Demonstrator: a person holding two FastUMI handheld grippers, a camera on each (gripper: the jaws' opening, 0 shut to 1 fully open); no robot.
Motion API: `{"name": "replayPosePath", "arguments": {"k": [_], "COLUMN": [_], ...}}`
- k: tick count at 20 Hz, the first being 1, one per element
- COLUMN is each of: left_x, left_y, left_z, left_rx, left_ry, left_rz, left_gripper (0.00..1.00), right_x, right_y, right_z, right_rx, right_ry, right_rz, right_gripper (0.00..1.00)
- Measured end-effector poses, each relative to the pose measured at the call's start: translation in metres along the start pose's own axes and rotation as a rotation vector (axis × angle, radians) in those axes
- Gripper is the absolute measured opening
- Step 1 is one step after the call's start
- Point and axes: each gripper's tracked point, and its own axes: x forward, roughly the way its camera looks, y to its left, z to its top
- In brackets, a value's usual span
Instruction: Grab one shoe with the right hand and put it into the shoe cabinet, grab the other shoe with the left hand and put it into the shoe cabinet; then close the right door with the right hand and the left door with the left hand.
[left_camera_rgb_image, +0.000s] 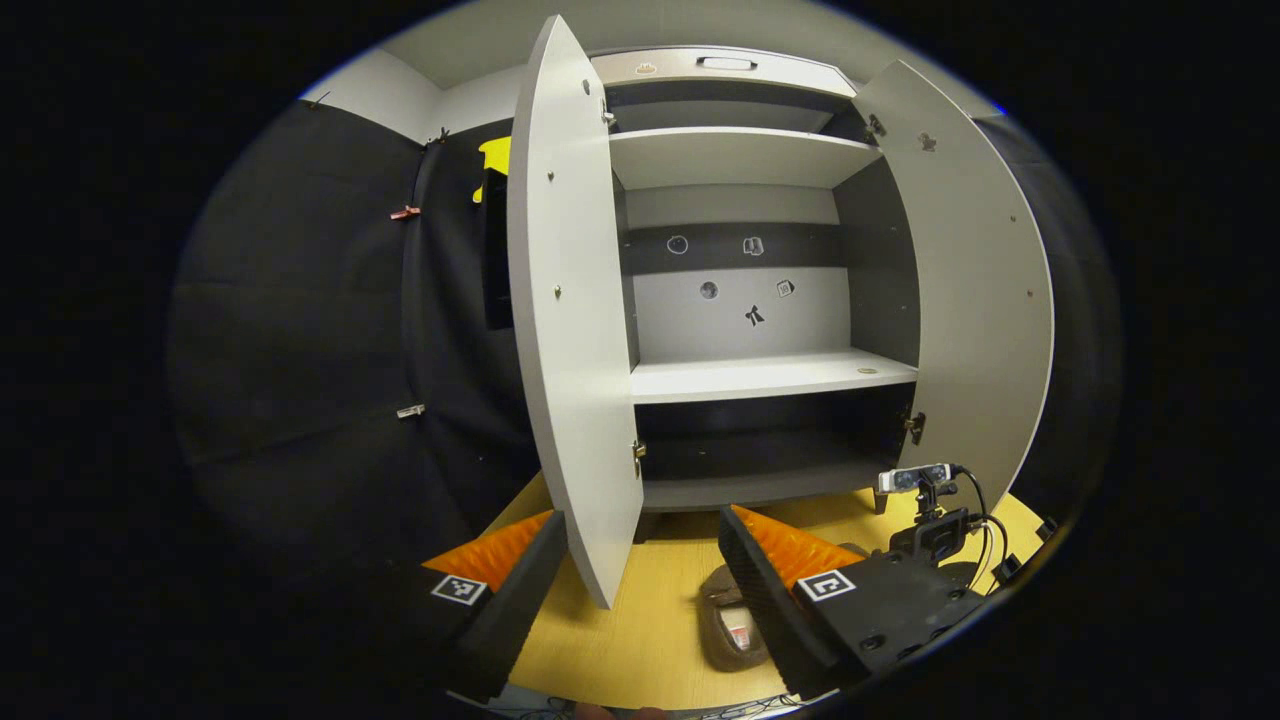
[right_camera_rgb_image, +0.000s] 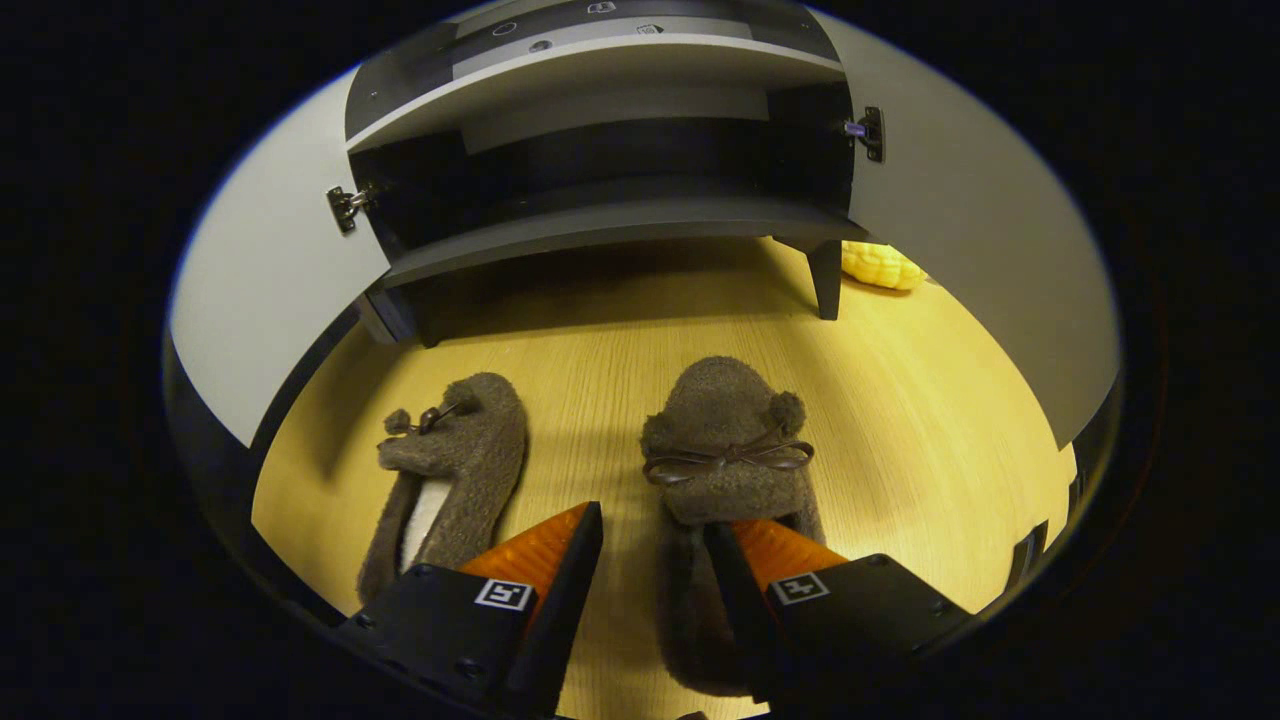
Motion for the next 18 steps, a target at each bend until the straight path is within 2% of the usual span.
{"name": "replayPosePath", "arguments": {"k": [1,3,5,6,7,12,18], "left_x": [-0.001,-0.003,-0.005,-0.005,-0.005,-0.006,-0.009], "left_y": [0.002,0.006,0.009,0.01,0.011,0.008,-0.007], "left_z": [-0.003,-0.009,-0.014,-0.015,-0.016,-0.015,-0.006], "left_rx": [-0.001,-0.001,-0.002,-0.002,-0.003,-0.013,-0.002], "left_ry": [0.006,0.019,0.028,0.032,0.034,0.029,0.007], "left_rz": [0.007,0.015,0.02,0.022,0.025,0.012,-0.028], "left_gripper": [0.96,0.96,0.96,0.96,0.96,0.96,0.96], "right_x": [0.006,0.009,0.017,0.011,0.008,-0.027,-0.094], "right_y": [0.0,-0.004,-0.007,-0.007,-0.006,-0.005,-0.009], "right_z": [0.002,0.01,0.011,0.012,0.013,0.028,0.092], "right_rx": [0.011,0.009,-0.005,-0.011,-0.017,-0.012,-0.003], "right_ry": [-0.003,-0.033,-0.052,-0.064,-0.073,-0.101,-0.183], "right_rz": [-0.001,-0.027,-0.045,-0.04,-0.033,0.005,0.024], "right_gripper": [0.64,0.56,0.15,0.19,0.12,0.11,0.11]}}
